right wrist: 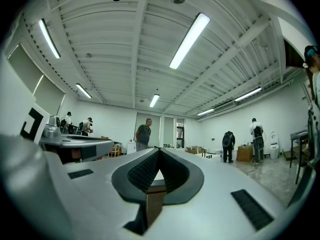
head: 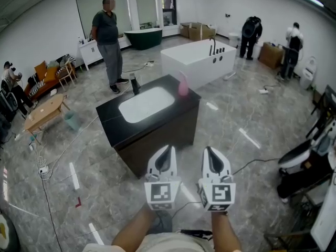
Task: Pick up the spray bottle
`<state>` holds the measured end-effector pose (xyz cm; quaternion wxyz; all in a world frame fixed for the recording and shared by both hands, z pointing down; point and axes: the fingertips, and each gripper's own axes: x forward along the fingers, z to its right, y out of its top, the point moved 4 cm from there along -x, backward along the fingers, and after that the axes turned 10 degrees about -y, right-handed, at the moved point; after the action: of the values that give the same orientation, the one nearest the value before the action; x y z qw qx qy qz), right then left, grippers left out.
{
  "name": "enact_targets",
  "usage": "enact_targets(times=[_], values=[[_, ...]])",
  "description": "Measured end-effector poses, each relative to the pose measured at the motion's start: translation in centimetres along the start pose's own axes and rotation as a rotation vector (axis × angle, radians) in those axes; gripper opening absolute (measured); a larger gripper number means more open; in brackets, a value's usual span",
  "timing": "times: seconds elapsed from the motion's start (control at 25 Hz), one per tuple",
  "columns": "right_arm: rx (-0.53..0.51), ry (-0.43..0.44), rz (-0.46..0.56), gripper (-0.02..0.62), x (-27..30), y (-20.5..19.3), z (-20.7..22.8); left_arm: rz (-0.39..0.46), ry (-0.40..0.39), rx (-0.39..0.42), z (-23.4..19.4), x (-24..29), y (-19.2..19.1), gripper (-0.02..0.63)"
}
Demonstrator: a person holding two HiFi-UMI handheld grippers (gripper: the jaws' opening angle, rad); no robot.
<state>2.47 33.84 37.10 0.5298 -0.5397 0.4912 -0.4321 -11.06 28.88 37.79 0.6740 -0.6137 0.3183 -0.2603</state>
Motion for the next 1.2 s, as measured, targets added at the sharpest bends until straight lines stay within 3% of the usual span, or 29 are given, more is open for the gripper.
enact_targets(times=[0.48, 0.88, 1.2], values=[[-0.048, 0.011, 0.002, 0.005, 12.9, -0.4, -4.8, 0.009, -0.014, -0.022, -10.5, 8.6, -1.7, 0.002], [-0.064, -0.03, 0.004, 0.005, 23.5, 0.3, -8.2, 0.021, -0.043, -0.032, -19.3, 15.9, -2.2, 0.002], [-0.072, -0.053, -0.01, 0.006, 28.0, -0.1, -9.3, 0.007, -0.064, -0.057, -23.1, 19.2, -3.4, 0.002]])
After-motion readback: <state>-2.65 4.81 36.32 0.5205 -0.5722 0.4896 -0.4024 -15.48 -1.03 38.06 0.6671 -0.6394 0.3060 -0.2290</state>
